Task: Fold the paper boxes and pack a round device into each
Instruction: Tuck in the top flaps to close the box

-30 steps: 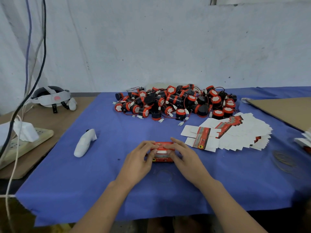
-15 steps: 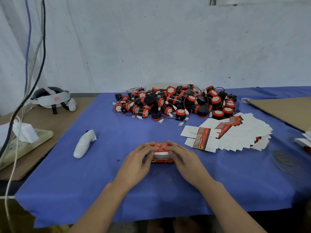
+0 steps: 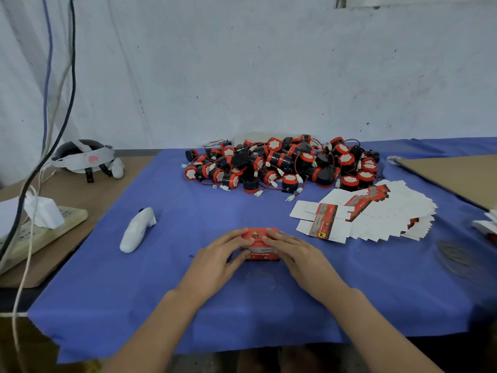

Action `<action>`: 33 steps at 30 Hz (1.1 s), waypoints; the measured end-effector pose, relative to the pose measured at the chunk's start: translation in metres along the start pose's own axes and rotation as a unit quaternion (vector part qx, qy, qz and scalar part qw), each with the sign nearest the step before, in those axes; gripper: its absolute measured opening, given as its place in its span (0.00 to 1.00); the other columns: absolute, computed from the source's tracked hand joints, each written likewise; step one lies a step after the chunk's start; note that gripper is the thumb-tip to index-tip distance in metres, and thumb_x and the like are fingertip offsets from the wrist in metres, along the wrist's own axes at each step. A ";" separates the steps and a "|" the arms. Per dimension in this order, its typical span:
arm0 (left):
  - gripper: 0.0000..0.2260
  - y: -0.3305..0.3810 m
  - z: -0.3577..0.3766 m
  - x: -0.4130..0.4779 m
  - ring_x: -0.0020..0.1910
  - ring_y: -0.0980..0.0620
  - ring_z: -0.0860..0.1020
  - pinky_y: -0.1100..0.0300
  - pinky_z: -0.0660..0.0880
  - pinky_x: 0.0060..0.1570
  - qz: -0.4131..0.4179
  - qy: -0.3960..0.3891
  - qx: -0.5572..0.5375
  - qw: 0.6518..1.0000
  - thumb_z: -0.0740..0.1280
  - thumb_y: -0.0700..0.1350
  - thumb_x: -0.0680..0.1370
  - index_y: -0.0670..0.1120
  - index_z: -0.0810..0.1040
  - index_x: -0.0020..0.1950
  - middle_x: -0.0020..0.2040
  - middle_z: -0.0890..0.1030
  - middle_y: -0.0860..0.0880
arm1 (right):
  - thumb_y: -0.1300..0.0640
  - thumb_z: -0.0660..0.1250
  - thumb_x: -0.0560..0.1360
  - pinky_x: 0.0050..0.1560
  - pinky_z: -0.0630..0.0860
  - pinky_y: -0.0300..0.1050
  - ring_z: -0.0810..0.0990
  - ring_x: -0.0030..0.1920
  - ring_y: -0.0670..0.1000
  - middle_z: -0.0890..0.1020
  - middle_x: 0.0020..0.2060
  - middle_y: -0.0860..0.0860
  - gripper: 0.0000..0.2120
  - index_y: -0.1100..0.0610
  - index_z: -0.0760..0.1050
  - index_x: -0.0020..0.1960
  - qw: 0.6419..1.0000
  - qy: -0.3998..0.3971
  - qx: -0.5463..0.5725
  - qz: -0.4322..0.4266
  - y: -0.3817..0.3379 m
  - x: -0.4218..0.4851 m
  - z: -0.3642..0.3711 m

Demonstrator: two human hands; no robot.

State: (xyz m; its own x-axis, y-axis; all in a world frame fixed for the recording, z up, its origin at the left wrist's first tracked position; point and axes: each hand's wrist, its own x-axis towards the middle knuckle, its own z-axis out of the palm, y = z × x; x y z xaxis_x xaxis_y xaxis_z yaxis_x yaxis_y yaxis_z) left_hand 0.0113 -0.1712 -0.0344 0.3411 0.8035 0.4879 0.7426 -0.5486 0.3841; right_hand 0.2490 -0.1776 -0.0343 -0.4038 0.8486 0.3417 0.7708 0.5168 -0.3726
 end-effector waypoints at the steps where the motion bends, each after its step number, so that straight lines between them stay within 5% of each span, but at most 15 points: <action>1: 0.11 0.000 0.001 0.000 0.62 0.65 0.74 0.65 0.76 0.48 -0.001 0.004 -0.006 1.000 0.65 0.55 0.81 0.58 0.80 0.62 0.70 0.71 0.65 | 0.54 0.58 0.85 0.71 0.70 0.45 0.63 0.77 0.44 0.64 0.76 0.36 0.20 0.41 0.66 0.76 1.000 0.008 0.008 0.002 0.000 -0.001 0.001; 10: 0.03 -0.001 0.006 0.007 0.62 0.63 0.73 0.59 0.76 0.55 -0.046 0.006 -0.125 0.991 0.71 0.51 0.78 0.57 0.82 0.51 0.64 0.75 0.67 | 0.59 0.62 0.84 0.61 0.77 0.49 0.76 0.65 0.49 0.74 0.70 0.39 0.15 0.48 0.77 0.67 0.997 0.066 0.051 0.004 0.006 0.000 0.007; 14: 0.05 0.016 0.008 0.019 0.63 0.68 0.69 0.71 0.69 0.59 -0.084 -0.004 -0.210 0.974 0.71 0.50 0.78 0.61 0.79 0.48 0.63 0.71 0.69 | 0.61 0.61 0.84 0.59 0.78 0.43 0.79 0.61 0.41 0.79 0.61 0.31 0.09 0.50 0.78 0.55 0.967 0.122 0.220 0.049 0.011 -0.001 0.005; 17: 0.05 0.032 0.020 0.021 0.62 0.66 0.73 0.66 0.73 0.60 -0.120 -0.016 -0.294 0.948 0.67 0.51 0.81 0.61 0.76 0.54 0.62 0.72 0.70 | 0.59 0.60 0.84 0.57 0.76 0.40 0.79 0.60 0.42 0.81 0.59 0.35 0.10 0.46 0.77 0.52 0.927 0.142 0.333 0.098 0.011 -0.001 0.002; 21: 0.05 0.039 0.027 0.018 0.53 0.56 0.81 0.62 0.77 0.51 -0.146 -0.007 -0.345 0.927 0.66 0.49 0.82 0.59 0.77 0.56 0.56 0.82 0.55 | 0.51 0.61 0.84 0.55 0.77 0.36 0.78 0.59 0.41 0.81 0.56 0.36 0.07 0.43 0.78 0.56 0.921 0.131 0.349 0.114 0.008 -0.002 -0.001; 25: 0.06 0.036 0.021 0.019 0.44 0.59 0.80 0.68 0.75 0.43 -0.162 0.001 -0.345 0.925 0.67 0.50 0.81 0.62 0.78 0.48 0.49 0.82 0.58 | 0.44 0.63 0.80 0.53 0.73 0.30 0.74 0.60 0.36 0.75 0.63 0.36 0.09 0.40 0.77 0.58 0.943 0.093 0.303 0.100 0.005 -0.001 -0.003; 28: 0.07 0.035 0.022 0.019 0.49 0.56 0.81 0.62 0.77 0.49 -0.159 -0.001 -0.344 0.925 0.68 0.50 0.80 0.63 0.78 0.46 0.57 0.80 0.59 | 0.48 0.66 0.80 0.53 0.74 0.29 0.74 0.59 0.34 0.74 0.65 0.37 0.06 0.43 0.79 0.55 0.926 0.096 0.347 0.112 0.004 -0.001 -0.003; 33: 0.09 0.041 0.021 0.020 0.56 0.58 0.80 0.62 0.78 0.53 -0.154 -0.006 -0.349 0.924 0.69 0.49 0.79 0.65 0.79 0.44 0.63 0.77 0.59 | 0.54 0.67 0.81 0.54 0.77 0.34 0.76 0.62 0.45 0.78 0.64 0.42 0.04 0.50 0.81 0.53 0.913 0.108 0.369 0.137 0.003 -0.002 -0.007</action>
State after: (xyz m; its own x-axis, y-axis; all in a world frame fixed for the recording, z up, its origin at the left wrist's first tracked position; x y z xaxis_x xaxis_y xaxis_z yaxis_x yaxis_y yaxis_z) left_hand 0.0603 -0.1724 -0.0250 0.1851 0.9465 0.2644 0.2533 -0.3059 0.9178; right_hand 0.2553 -0.1785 -0.0297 -0.0782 0.9564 0.2814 0.2542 0.2921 -0.9220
